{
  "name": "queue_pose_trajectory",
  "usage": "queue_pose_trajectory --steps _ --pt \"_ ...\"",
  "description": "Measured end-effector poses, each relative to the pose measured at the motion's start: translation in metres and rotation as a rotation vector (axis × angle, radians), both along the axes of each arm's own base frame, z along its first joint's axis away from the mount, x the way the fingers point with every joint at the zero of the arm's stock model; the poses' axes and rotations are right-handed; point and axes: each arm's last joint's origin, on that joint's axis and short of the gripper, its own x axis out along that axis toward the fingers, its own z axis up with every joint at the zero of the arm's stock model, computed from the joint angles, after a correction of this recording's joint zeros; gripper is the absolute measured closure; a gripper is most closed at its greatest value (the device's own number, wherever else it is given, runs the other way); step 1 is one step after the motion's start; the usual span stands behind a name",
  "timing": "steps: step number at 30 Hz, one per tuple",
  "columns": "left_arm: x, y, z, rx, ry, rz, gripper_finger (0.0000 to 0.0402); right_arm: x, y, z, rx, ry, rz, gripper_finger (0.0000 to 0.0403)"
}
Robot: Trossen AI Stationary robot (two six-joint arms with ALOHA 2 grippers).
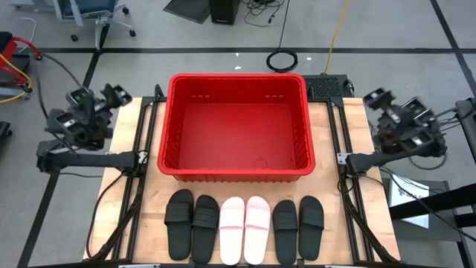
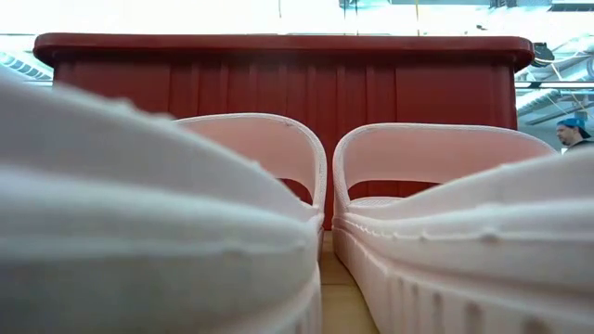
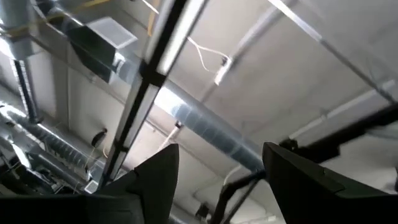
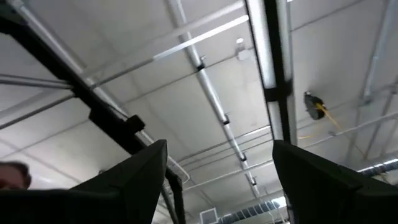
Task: Pick and place slides into bin
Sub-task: Put the black slide into the red bin
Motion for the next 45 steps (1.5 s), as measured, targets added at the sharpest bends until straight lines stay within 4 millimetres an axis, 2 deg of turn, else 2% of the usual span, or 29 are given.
queue_pose_trajectory --steps 5,11,16,20,27,33,38,45 --pt "0.018 -0.001 0.054 0.111 0.042 -0.001 0.016 0.009 0.005 0.061 -0.14 0.03 0.037 0.0122" --pt "0.029 -0.004 0.103 0.273 0.024 -0.069 0.016 0.024 0.014 0.119 -0.318 0.01 0.161 0.0122" --pt "0.041 -0.005 0.128 0.352 0.032 -0.126 0.016 0.048 0.021 0.151 -0.395 0.013 0.292 0.0122" --pt "0.045 -0.006 0.14 0.383 0.027 -0.153 0.016 0.066 0.034 0.169 -0.434 -0.003 0.391 0.0122" --pt "0.045 -0.006 0.144 0.391 0.02 -0.155 0.016 0.077 0.074 0.193 -0.505 0.013 0.462 0.0122" --pt "0.046 -0.005 0.144 0.384 0.02 -0.154 0.016 0.076 0.113 0.202 -0.501 0.217 0.379 0.0122" --pt "0.046 -0.005 0.144 0.383 0.02 -0.154 0.016 0.069 0.138 0.196 -0.407 0.543 0.239 0.0122" --pt "0.046 -0.005 0.144 0.362 0.021 -0.15 0.016 0.054 0.182 0.171 -0.309 0.889 0.11 0.0122"
